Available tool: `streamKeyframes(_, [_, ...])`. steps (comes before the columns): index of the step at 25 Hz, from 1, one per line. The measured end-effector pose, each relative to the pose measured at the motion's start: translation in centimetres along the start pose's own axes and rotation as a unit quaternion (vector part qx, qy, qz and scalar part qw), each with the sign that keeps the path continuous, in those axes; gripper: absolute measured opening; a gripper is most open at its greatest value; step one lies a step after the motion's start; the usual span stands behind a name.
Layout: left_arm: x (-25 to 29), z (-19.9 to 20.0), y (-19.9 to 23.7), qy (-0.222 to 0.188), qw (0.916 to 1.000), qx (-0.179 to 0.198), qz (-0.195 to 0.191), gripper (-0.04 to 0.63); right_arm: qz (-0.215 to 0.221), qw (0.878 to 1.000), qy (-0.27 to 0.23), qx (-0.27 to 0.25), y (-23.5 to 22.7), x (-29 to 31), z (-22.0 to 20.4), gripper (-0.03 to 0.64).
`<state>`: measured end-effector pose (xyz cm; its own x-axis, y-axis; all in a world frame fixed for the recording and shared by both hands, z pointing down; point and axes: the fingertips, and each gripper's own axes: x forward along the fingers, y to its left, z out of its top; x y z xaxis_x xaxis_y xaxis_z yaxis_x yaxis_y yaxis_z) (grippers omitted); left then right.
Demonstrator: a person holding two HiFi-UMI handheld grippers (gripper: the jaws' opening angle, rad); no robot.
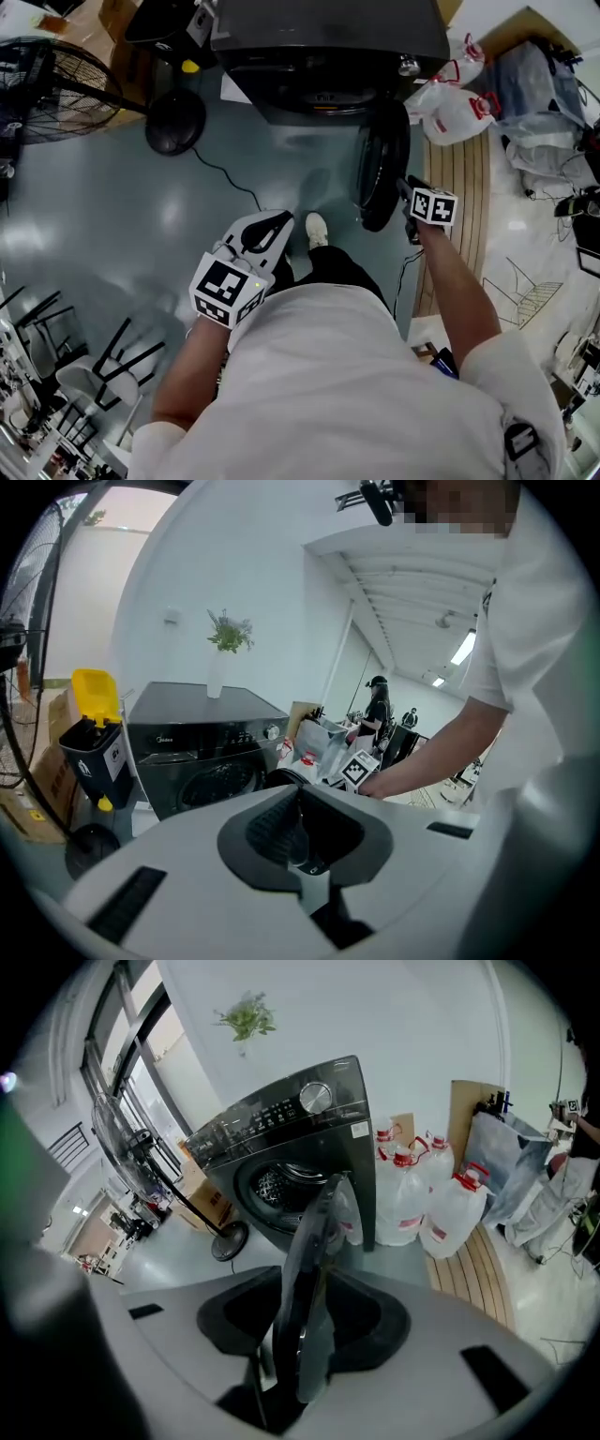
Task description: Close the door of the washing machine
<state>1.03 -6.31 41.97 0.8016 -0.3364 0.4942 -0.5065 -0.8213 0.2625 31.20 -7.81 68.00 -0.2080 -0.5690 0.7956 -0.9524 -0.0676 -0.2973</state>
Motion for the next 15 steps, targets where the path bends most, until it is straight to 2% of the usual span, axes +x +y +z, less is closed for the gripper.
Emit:
streamKeyframes(4, [0.8,0.4,1.1,0.009,0.9998,0.009,-0.014,0.021,-0.001,1.000,0.000,0.011,0.2,1.1,0.1,0.160])
streamKeyframes(9, [0.8,0.8,2.1,0.018,0.9990,0.027,-0.029,0.021,-0.025,0.999,0.001,0.029,-0.2,1.4,-0.4,0.140])
streamKeyframes(15, [-0.1,0.5,3.8,0.022,0.9989,0.029,-0.030,0.021,-0.039,0.998,-0.006,0.048,-0.2,1.5,-0.3,0.130])
